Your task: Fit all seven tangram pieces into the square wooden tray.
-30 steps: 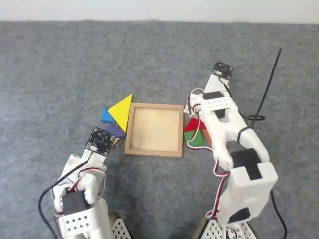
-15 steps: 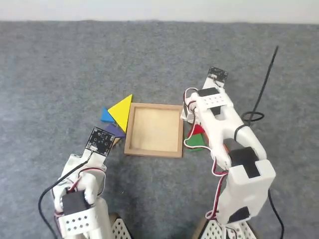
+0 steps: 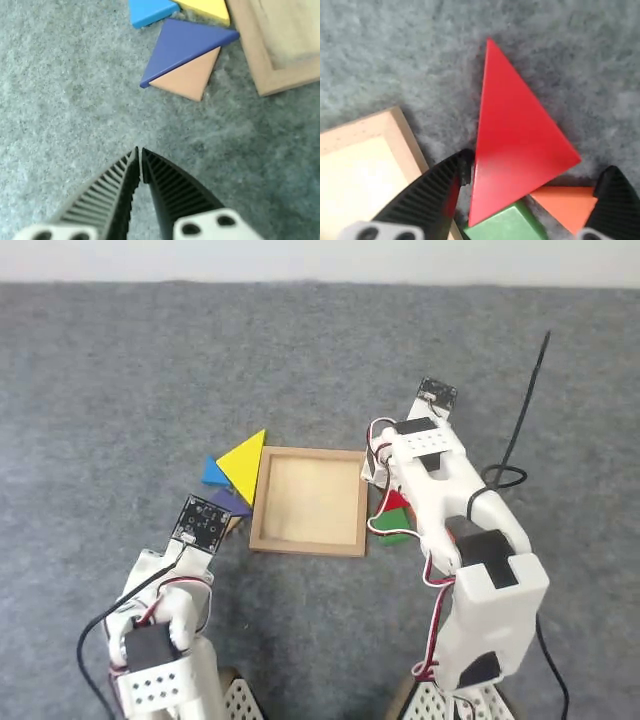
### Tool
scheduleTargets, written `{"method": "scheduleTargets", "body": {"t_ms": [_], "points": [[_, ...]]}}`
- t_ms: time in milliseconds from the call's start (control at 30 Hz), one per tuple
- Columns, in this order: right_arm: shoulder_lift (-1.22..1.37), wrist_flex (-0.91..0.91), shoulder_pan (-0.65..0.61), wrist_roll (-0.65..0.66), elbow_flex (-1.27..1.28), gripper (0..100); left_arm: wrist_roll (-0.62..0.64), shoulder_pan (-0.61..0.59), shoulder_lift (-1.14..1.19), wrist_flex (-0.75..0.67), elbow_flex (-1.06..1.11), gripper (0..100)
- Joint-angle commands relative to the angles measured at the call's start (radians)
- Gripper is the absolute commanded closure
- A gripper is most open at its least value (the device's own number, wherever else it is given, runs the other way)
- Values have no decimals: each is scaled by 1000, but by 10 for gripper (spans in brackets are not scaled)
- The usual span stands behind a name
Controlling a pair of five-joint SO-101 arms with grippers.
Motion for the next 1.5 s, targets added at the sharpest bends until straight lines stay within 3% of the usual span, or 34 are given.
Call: {"method": "scheduleTargets", "body": {"t_ms": [0, 200, 333, 433, 767, 900, 1133, 1467], "points": [[4, -16, 7, -5, -51, 615, -8, -8, -18, -25, -15, 985], [5, -12, 13, -3, -58, 629, -8, -8, -18, -25, -15, 985], [5, -13, 13, 9, -58, 755, -8, -8, -18, -25, -15, 985], [5, -15, 13, 51, -58, 790, -8, -8, -18, -25, -15, 985], [5, -5, 13, 55, -58, 790, -8, -8, -18, -23, -15, 985], [-1, -5, 16, 129, -58, 785, -8, -8, -18, -23, -15, 985], [5, -39, 61, 138, -68, 627, -8, -8, -18, -25, -15, 985], [7, -87, 64, 270, -72, 668, -8, -8, -18, -23, -15, 985]]}}
